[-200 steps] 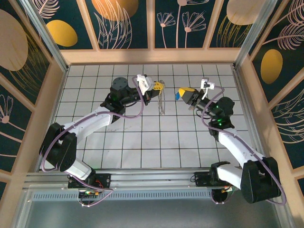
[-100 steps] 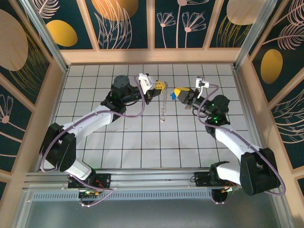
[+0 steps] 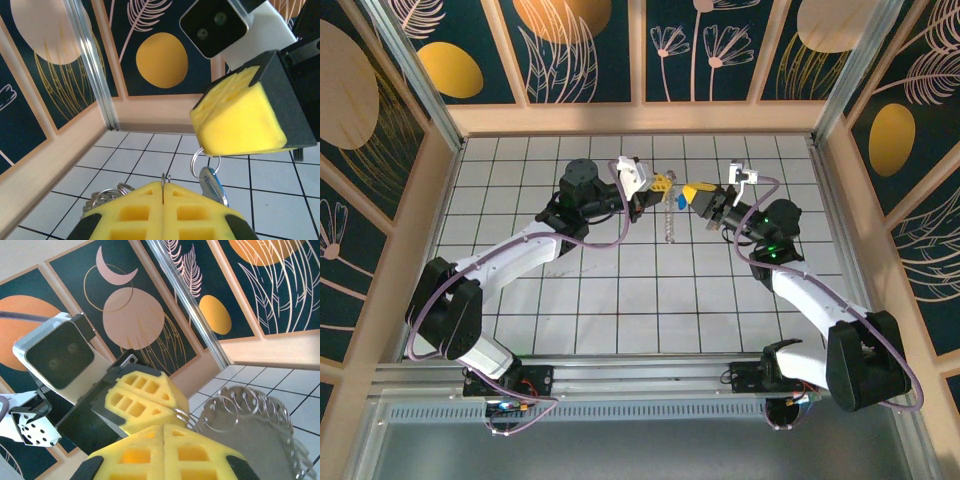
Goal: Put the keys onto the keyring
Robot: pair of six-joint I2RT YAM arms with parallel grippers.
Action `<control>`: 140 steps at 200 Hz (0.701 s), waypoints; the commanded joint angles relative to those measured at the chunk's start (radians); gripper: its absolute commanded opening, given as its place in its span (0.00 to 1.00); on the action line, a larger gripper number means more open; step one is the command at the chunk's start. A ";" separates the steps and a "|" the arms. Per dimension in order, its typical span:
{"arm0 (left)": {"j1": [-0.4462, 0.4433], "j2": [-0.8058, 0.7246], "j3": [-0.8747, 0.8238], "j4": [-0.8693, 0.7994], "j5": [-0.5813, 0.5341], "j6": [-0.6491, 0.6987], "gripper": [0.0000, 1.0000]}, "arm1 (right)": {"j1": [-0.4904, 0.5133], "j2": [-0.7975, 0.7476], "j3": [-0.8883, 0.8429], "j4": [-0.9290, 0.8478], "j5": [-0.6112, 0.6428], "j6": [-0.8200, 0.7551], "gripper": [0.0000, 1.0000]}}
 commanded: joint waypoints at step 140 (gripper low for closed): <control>-0.031 0.020 0.058 -0.001 0.023 0.018 0.00 | 0.013 0.022 0.057 0.064 0.001 -0.015 0.00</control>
